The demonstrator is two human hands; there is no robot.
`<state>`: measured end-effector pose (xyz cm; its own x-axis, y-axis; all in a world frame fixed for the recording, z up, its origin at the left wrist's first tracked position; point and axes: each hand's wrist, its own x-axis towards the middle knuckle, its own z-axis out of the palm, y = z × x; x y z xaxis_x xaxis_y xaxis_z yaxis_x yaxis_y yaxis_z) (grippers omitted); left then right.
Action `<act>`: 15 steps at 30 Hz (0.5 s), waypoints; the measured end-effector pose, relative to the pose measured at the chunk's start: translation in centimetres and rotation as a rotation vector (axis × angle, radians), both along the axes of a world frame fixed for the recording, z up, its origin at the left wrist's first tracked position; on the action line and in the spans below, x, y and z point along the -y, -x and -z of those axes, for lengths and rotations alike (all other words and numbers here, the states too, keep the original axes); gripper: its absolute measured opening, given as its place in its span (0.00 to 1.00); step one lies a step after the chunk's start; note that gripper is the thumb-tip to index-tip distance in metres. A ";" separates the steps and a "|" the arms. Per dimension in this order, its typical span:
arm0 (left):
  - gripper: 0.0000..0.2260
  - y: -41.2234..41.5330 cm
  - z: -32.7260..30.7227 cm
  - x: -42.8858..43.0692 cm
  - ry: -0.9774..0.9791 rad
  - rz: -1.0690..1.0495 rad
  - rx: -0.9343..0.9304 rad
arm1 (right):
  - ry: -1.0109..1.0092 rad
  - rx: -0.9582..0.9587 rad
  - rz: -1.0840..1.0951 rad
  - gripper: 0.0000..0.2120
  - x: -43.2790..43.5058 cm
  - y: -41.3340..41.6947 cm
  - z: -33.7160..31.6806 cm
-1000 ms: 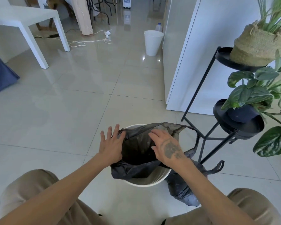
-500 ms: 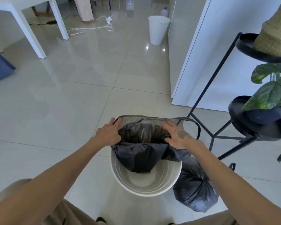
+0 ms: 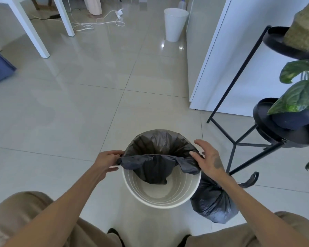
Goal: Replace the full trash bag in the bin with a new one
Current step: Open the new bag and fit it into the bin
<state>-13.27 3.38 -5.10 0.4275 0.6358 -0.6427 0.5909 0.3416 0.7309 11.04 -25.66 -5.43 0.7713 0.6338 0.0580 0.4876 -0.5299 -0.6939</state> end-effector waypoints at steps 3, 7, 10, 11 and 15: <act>0.18 1.2 0.4 1.7 -0.478 0.019 0.007 | -0.002 0.422 -0.165 0.19 1.6 1.6 -0.2; 0.24 2.7 -0.8 2.2 -1.103 0.459 0.080 | 0.176 0.575 -0.457 0.33 2.6 3.5 -1.7; 0.30 3.7 -2.0 2.9 -1.362 0.952 0.087 | 0.255 0.586 -0.579 0.32 3.1 4.7 -2.3; 0.29 4.1 -2.3 3.2 -1.401 1.056 0.100 | 0.265 0.588 -0.605 0.29 3.4 5.1 -2.5; 0.18 6.0 -3.9 4.1 -1.375 1.185 0.151 | 0.202 0.575 -0.620 0.18 5.1 6.7 -3.1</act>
